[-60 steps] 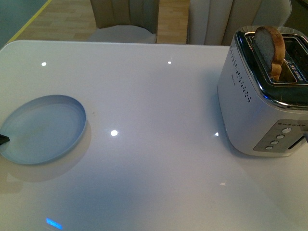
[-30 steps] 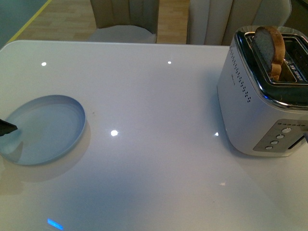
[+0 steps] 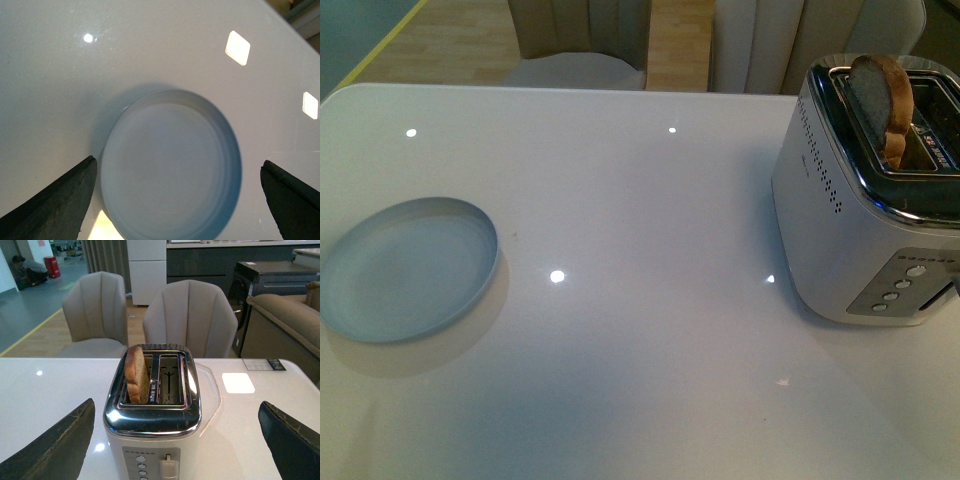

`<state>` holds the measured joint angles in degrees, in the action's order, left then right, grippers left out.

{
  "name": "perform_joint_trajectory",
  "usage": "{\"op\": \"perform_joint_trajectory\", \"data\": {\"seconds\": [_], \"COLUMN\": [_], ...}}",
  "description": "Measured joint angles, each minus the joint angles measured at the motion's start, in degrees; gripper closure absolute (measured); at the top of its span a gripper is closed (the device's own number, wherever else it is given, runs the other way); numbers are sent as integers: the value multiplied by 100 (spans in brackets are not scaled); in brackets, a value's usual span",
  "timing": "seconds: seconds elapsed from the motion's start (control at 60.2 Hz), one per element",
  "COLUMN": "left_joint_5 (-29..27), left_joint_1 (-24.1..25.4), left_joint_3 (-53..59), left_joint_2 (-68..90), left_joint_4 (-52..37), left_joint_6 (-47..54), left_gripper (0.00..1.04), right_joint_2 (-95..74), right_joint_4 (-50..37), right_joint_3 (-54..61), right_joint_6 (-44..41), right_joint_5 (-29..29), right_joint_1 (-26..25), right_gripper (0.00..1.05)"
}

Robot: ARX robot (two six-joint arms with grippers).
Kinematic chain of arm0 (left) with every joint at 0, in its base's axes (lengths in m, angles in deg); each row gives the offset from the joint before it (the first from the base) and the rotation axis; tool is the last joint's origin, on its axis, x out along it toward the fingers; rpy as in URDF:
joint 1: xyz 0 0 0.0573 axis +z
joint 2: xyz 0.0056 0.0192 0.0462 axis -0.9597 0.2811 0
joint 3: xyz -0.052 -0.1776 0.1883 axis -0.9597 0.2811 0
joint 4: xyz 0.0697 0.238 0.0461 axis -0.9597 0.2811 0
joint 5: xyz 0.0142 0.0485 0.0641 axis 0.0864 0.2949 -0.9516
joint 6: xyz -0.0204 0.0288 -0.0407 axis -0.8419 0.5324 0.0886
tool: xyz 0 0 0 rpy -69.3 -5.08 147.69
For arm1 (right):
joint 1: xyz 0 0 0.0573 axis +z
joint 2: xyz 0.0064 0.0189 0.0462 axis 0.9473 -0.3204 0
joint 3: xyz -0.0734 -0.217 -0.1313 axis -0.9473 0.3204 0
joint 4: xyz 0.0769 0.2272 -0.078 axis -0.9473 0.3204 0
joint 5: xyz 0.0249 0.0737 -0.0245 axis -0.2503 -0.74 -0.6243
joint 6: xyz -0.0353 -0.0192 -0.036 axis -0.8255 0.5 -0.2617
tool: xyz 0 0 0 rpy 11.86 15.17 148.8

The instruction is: Left arm holds plate, right arm toasts bread

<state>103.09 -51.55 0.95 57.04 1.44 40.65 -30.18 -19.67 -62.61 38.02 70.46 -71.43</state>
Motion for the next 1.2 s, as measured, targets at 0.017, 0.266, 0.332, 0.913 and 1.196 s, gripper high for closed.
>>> {"op": "perform_joint_trajectory", "data": {"seconds": [0.017,0.266,0.332,0.913,1.196], "left_joint_5": [28,173,155,-2986,-2988], "left_joint_1": [-28,-505,-656,-2199,-2203], "left_joint_3": [81,1093,1357,3672,4057], "left_joint_2": [-184,-2455,-3053,-5934,-6695], "left_joint_4": [4,245,378,-1825,-1471], "left_joint_6": [-17,-426,-581,1029,1069], "left_gripper": [7,7,7,88,102], "right_joint_2": [0,0,0,4,7], "right_joint_4": [0,0,0,0,0], "right_joint_3": [0,0,0,0,0], "right_joint_6": [0,0,0,0,-2], "right_joint_5": [0,-2,0,-2,0], "right_joint_1": [0,0,0,2,2], "right_gripper": [9,9,9,9,9]}}
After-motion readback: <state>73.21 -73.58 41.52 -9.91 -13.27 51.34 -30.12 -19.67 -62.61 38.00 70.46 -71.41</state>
